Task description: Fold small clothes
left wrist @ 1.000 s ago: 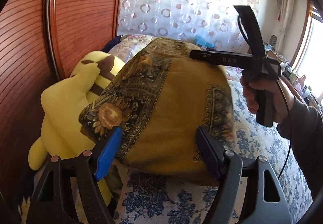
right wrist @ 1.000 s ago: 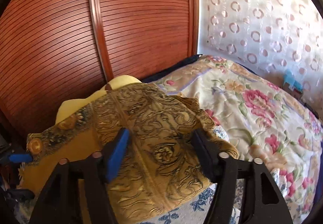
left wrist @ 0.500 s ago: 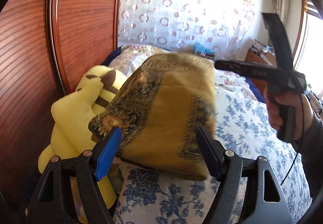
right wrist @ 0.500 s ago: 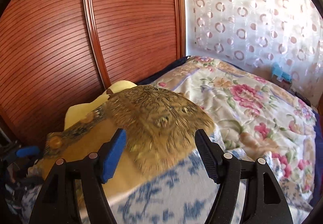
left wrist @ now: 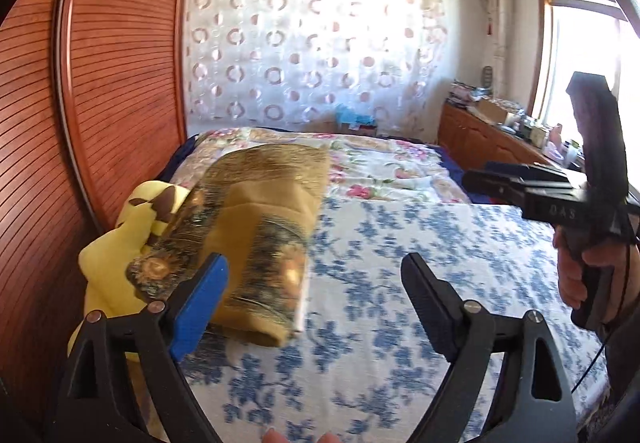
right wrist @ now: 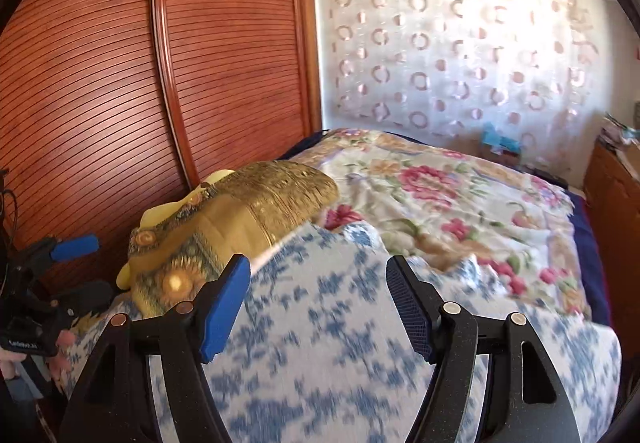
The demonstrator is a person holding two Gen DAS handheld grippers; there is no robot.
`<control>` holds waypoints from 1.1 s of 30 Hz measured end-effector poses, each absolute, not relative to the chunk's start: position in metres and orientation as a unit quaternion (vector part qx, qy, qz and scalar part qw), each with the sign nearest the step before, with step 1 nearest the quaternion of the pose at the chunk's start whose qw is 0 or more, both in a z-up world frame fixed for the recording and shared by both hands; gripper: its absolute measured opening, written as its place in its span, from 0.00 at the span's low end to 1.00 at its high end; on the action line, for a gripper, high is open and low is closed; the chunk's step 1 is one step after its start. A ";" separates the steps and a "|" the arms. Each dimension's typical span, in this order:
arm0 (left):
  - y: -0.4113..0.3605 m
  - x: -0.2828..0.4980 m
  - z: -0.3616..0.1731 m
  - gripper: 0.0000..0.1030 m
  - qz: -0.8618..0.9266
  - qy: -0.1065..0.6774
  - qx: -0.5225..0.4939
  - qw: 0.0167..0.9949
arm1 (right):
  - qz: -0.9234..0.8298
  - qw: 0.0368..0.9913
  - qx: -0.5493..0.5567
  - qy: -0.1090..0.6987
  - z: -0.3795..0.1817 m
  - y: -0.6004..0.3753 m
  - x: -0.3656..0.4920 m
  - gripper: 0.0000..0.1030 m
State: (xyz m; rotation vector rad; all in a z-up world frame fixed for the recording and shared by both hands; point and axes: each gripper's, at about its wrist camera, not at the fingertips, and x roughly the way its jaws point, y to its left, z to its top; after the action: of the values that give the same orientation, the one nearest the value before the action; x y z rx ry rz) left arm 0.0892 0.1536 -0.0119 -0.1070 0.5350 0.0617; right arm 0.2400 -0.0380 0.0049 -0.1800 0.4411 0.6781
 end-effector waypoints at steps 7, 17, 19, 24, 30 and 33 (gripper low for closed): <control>0.116 0.082 -0.008 0.88 0.007 0.271 -0.037 0.962 | 0.293 0.932 -0.060 0.204 0.001 -0.092 0.176 0.80; 0.068 0.070 0.008 0.88 -0.017 0.269 -0.025 0.963 | 0.220 0.956 -0.033 0.194 0.011 -0.134 0.097 0.80; 0.061 0.069 0.016 0.88 -0.016 0.264 -0.021 0.964 | 0.207 0.960 -0.025 0.186 0.018 -0.140 0.081 0.80; 0.043 0.059 0.042 0.88 -0.011 0.236 -0.007 0.972 | 0.191 0.968 -0.008 0.165 0.035 -0.154 0.049 0.80; 0.032 0.052 0.065 0.88 -0.015 0.217 -0.011 0.976 | 0.169 0.975 0.000 0.142 0.040 -0.162 0.020 0.80; 0.025 0.050 0.067 0.88 -0.016 0.211 -0.004 0.977 | 0.162 0.977 -0.002 0.138 0.036 -0.160 0.012 0.80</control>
State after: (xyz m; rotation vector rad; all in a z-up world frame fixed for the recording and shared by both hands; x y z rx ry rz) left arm 0.0500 0.0249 0.0675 -0.0071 0.4242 -0.0316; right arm 0.0121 -0.1600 0.0356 -0.0045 0.2772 0.3264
